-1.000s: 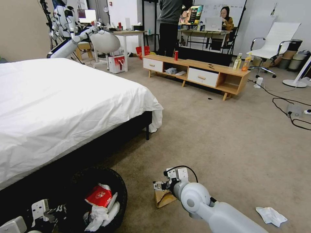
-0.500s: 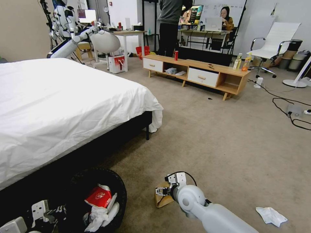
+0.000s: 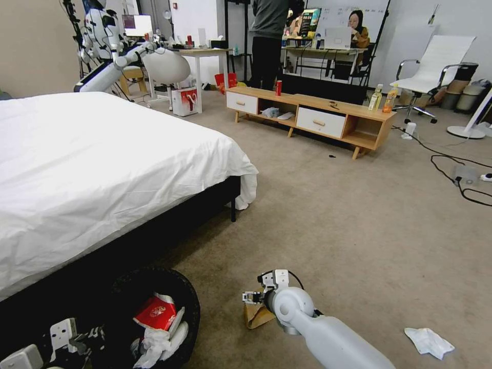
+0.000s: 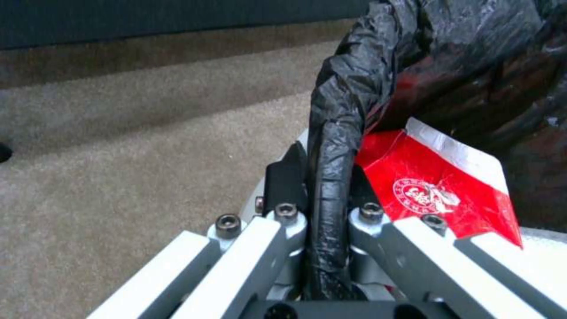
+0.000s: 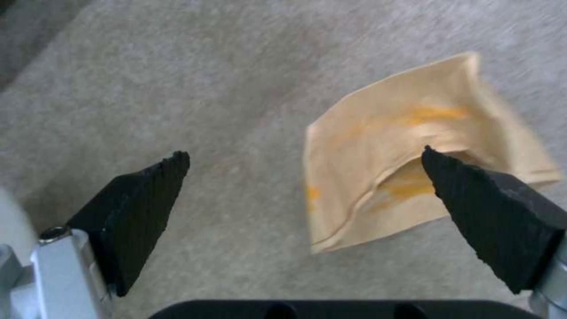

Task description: Pick up the trash bin and place the garbage on the floor into it.

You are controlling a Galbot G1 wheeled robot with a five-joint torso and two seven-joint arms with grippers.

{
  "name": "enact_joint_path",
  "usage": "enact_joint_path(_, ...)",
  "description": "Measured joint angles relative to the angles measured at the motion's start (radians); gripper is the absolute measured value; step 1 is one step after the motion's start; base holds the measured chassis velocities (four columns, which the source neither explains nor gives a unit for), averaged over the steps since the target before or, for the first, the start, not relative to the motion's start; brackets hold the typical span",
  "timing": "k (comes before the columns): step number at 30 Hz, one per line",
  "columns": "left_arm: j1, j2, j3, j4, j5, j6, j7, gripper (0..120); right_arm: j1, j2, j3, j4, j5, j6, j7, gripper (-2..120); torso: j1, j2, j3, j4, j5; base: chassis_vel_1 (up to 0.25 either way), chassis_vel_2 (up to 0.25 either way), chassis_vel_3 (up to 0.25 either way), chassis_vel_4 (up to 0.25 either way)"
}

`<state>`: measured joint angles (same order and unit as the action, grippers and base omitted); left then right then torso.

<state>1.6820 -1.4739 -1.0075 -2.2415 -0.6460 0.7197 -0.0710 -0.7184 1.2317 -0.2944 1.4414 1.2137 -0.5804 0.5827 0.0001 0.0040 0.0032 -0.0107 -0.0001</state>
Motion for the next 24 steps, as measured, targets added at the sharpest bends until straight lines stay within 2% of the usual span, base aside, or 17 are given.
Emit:
enact_joint_path(20, 0.001, 0.004, 0.004, 0.001, 0.001, 0.000, 0.000, 3, -0.055, 0.000, 0.049, -0.026, 0.015, 0.008, 0.016, 100, 0.000, 0.000, 0.000, -0.0003, 0.0001, 0.000, 0.000, 0.000, 0.000)
enact_joint_path(24, 0.004, 0.001, 0.006, 0.000, 0.003, 0.000, 0.000, 3, -0.048, 0.021, 0.076, -0.064, 0.017, 0.020, 0.004, 100, 0.000, 0.000, 0.000, -0.0001, 0.0003, 0.000, 0.000, 0.000, 0.000)
